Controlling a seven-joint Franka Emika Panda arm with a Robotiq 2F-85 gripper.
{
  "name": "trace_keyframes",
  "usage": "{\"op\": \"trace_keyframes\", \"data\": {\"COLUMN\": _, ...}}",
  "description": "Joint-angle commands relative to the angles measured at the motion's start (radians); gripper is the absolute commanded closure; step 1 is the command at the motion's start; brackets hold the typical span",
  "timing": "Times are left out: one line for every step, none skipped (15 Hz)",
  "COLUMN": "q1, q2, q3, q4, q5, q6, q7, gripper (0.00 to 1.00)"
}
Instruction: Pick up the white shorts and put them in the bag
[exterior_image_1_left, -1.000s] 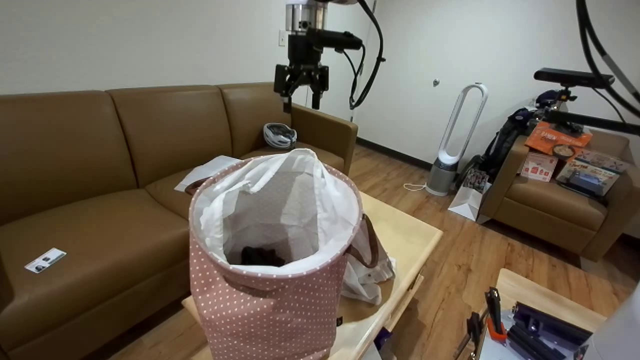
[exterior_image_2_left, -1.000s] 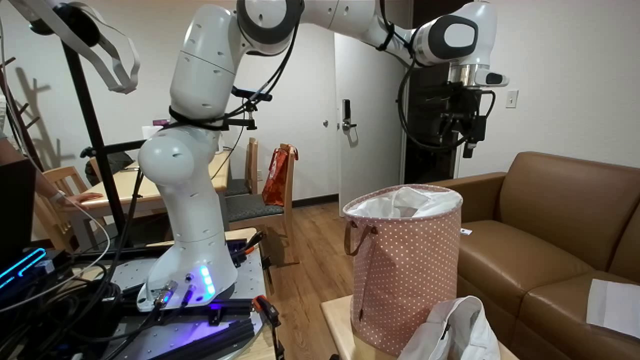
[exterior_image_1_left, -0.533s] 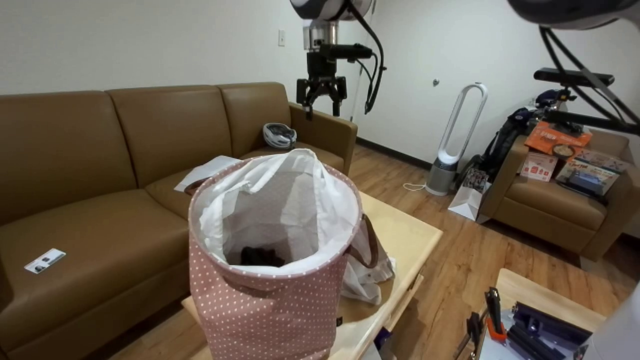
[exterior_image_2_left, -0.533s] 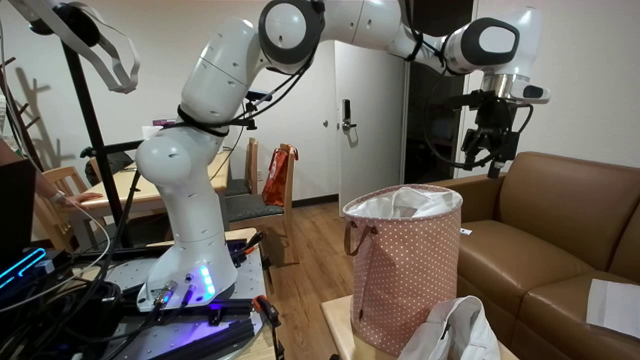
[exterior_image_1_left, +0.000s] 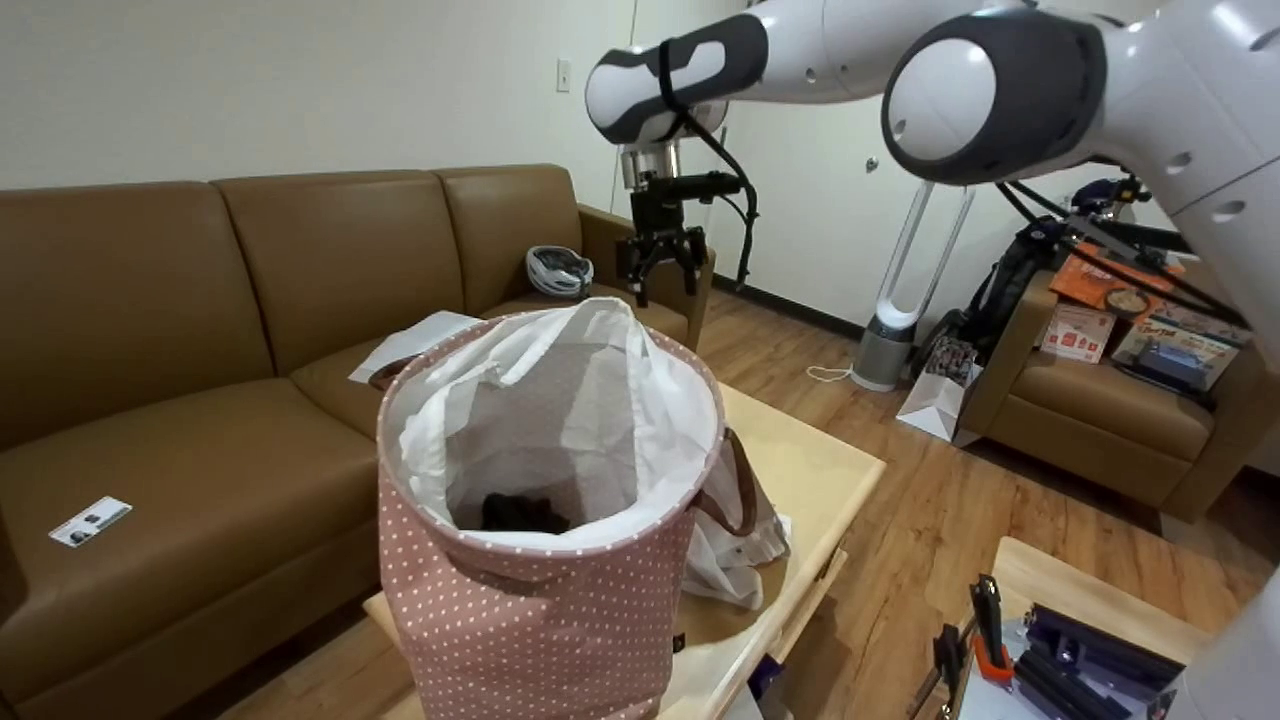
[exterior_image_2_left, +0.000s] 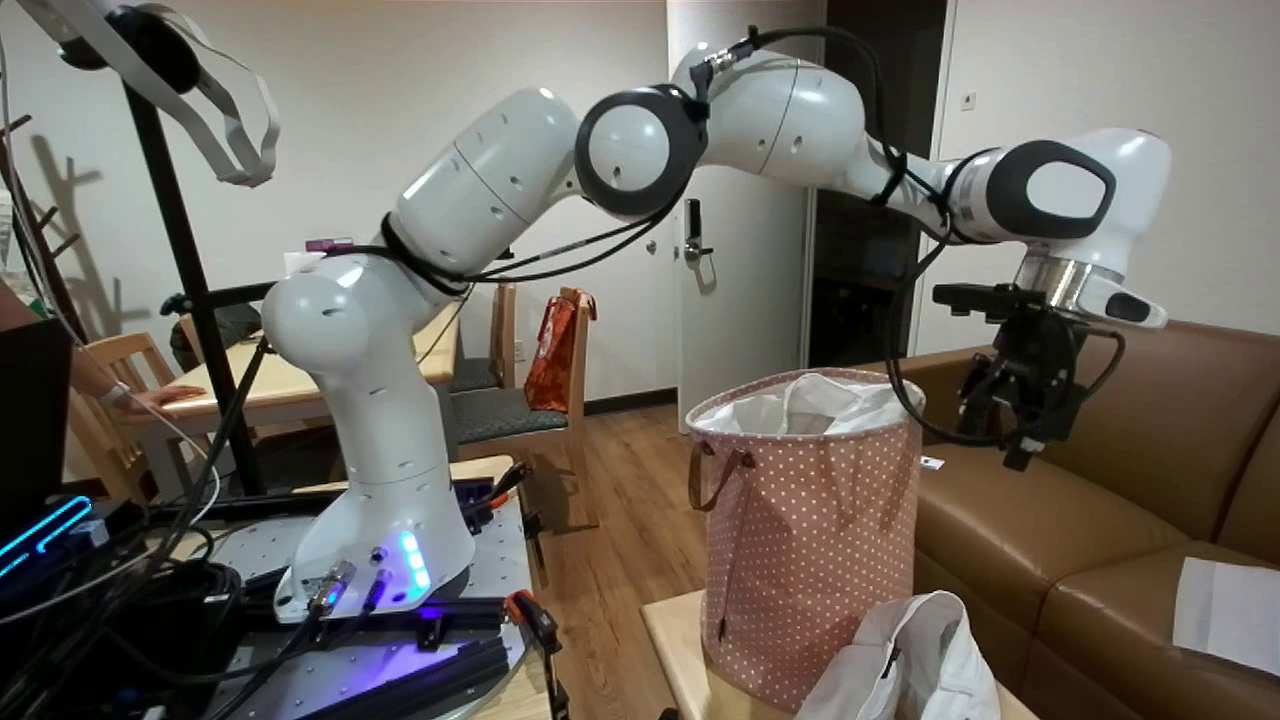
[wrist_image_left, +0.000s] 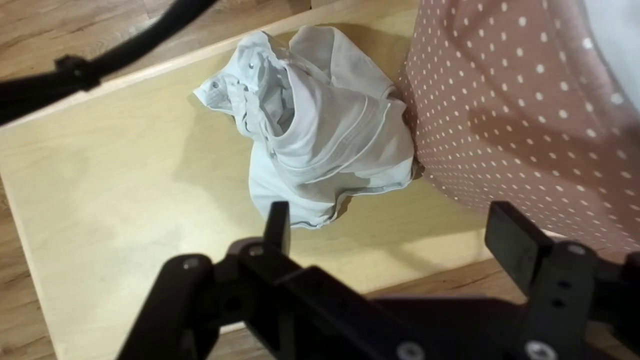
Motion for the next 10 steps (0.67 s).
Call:
{"op": "trace_keyframes", "data": {"q1": -0.052, "q2": 0.114, "q3": 0.019, "q4": 0.133, "q5": 0.039, "q6": -0.071, "q7": -0.028, "gripper": 0.00}}
{"op": "trace_keyframes", "data": {"q1": -0.064, "q2": 0.131, "q3": 0.021, "q4": 0.145, "q5": 0.045, "q6": -0.081, "q7": -0.026, "gripper": 0.00}}
{"op": "trace_keyframes", "data": {"q1": -0.076, "q2": 0.150, "q3": 0.021, "q4": 0.156, "q5": 0.049, "q6": -0.086, "q7": -0.028, "gripper": 0.00}}
{"op": "trace_keyframes", "data": {"q1": -0.085, "q2": 0.159, "q3": 0.024, "q4": 0.157, "q5": 0.056, "q6": -0.083, "q7": -0.030, "gripper": 0.00}}
{"op": "trace_keyframes", "data": {"q1": -0.094, "q2": 0.160, "q3": 0.026, "q4": 0.138, "q5": 0.062, "q6": -0.068, "q7": -0.032, "gripper": 0.00}}
{"op": "trace_keyframes", "data": {"q1": -0.103, "q2": 0.165, "q3": 0.029, "q4": 0.132, "q5": 0.072, "q6": -0.065, "q7": -0.031, "gripper": 0.00}}
{"op": "trace_keyframes", "data": {"q1": -0.112, "q2": 0.165, "q3": 0.034, "q4": 0.115, "q5": 0.086, "q6": -0.053, "q7": -0.031, "gripper": 0.00}}
{"op": "trace_keyframes", "data": {"q1": -0.121, "q2": 0.170, "q3": 0.039, "q4": 0.104, "q5": 0.100, "q6": -0.043, "q7": -0.024, "gripper": 0.00}}
{"op": "trace_keyframes", "data": {"q1": -0.129, "q2": 0.175, "q3": 0.043, "q4": 0.093, "q5": 0.111, "q6": -0.036, "q7": -0.020, "gripper": 0.00}}
{"op": "trace_keyframes", "data": {"q1": -0.137, "q2": 0.182, "q3": 0.045, "q4": 0.092, "q5": 0.122, "q6": -0.046, "q7": -0.020, "gripper": 0.00}}
